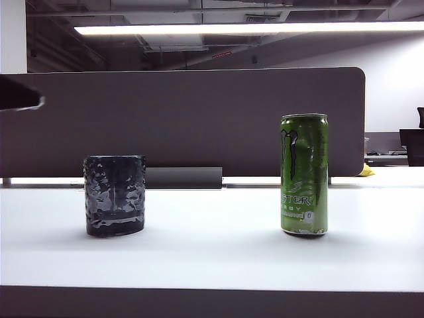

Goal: Pick up the metal can, pour some water into the cup, then place the can back on the table.

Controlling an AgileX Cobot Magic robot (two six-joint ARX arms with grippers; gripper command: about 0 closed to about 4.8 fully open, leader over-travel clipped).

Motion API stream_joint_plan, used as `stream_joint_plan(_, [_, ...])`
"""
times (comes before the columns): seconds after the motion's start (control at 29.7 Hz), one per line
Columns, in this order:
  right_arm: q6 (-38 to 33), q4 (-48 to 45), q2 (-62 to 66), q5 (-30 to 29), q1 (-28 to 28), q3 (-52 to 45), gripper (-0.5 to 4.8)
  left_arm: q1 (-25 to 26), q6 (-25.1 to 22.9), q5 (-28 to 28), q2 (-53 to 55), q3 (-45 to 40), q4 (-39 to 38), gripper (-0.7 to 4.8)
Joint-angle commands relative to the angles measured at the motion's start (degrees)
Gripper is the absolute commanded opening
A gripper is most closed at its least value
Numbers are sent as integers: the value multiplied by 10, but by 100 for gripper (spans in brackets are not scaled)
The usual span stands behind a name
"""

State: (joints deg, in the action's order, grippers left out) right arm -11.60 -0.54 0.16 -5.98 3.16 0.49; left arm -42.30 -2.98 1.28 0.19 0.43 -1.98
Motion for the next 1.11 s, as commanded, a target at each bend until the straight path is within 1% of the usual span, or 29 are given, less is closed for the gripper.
stream_joint_plan(0.03, [-74,-38,-1,-82,2,0,51,-47,0,0,0,1,8,-5])
stream_joint_plan(0.1, [-101,-59,-1,-108,3,6,51,-56,0,1,0,1,8,-5])
stream_joint_plan(0.17, [-126,-62,-1,-111,3,26,54,-53,0,2,0,1,8,-5])
stream_joint_plan(0.3, [-131,-53,6,-107,3,97,56,-27,0,0,0,1,8,-5])
stream_joint_plan(0.4, [-129,-53,35,-109,3,153,65,-4,0,0,0,1,8,-5])
stream_joint_plan(0.44, [-129,-53,53,-118,3,174,70,2,0,0,0,1,8,-5])
stream_joint_plan(0.47, [-129,-53,70,-132,3,188,87,7,0,0,0,1,8,-5])
stream_joint_plan(0.51, [-130,-53,88,-145,3,203,113,10,0,0,0,1,8,-5])
stream_joint_plan(0.54, [-131,-53,112,-162,5,220,160,13,0,0,0,1,8,-5])
stream_joint_plan(0.57, [-131,-54,131,-175,8,234,227,14,0,0,0,1,8,-5])
stream_joint_plan(0.64, [-128,-66,172,-198,23,261,402,14,0,0,0,1,8,-5])
stream_joint_plan(0.71, [-108,-71,204,-195,45,278,479,14,0,0,0,1,8,-5])
stream_joint_plan(0.74, [-86,-72,222,-192,61,284,479,14,0,0,0,1,8,-5])
stream_joint_plan(0.78, [-68,-74,237,-186,76,287,479,14,0,0,0,1,8,-5])
stream_joint_plan(0.91, [20,-75,297,-130,153,287,479,14,0,0,0,1,8,-5])
stream_joint_plan(1.01, [83,-80,345,-52,220,287,479,18,0,1,0,1,8,-5])
stream_joint_plan(1.05, [104,-86,363,-11,245,287,479,22,0,1,0,1,8,-5])
stream_joint_plan(1.11, [109,-105,395,66,280,287,479,32,0,0,0,1,8,-5])
